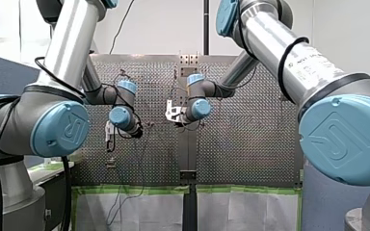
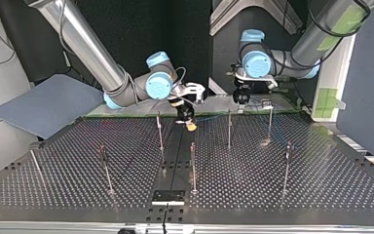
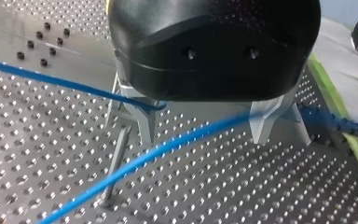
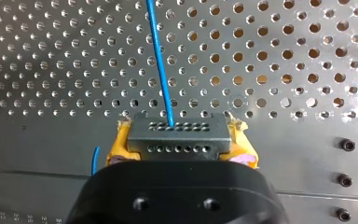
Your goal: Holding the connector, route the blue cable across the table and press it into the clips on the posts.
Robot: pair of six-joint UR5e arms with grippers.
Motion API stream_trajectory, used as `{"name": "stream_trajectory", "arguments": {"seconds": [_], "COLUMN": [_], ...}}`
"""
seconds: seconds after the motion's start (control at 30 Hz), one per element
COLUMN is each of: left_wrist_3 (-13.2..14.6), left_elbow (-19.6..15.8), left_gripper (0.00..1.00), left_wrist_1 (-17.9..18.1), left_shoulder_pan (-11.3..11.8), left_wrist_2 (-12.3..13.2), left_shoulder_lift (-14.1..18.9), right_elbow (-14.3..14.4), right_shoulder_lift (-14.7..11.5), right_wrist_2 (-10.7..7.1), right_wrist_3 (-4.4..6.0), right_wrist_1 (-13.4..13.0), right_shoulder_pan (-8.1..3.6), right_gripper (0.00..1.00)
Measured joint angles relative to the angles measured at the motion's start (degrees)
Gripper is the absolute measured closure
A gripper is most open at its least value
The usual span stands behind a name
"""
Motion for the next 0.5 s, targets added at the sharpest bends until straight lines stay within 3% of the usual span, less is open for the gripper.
{"name": "stream_trajectory", "arguments": {"seconds": [0.17, 0.5], "left_wrist_3": [-0.76, -4.11], "left_elbow": [-0.81, -3.32], "left_gripper": [0.00, 0.00], "left_wrist_1": [0.67, 3.32], "left_shoulder_pan": [-1.10, -2.92], "left_wrist_2": [-0.06, -0.84], "left_shoulder_lift": [0.72, 6.11], "right_elbow": [-0.01, 0.02], "right_shoulder_lift": [0.00, 0.00], "right_wrist_2": [-0.28, -1.20], "right_wrist_3": [0.01, 0.00], "right_wrist_1": [0.00, 0.09], "right_shoulder_pan": [-0.06, -0.07], "right_gripper": [0.98, 0.98]}}
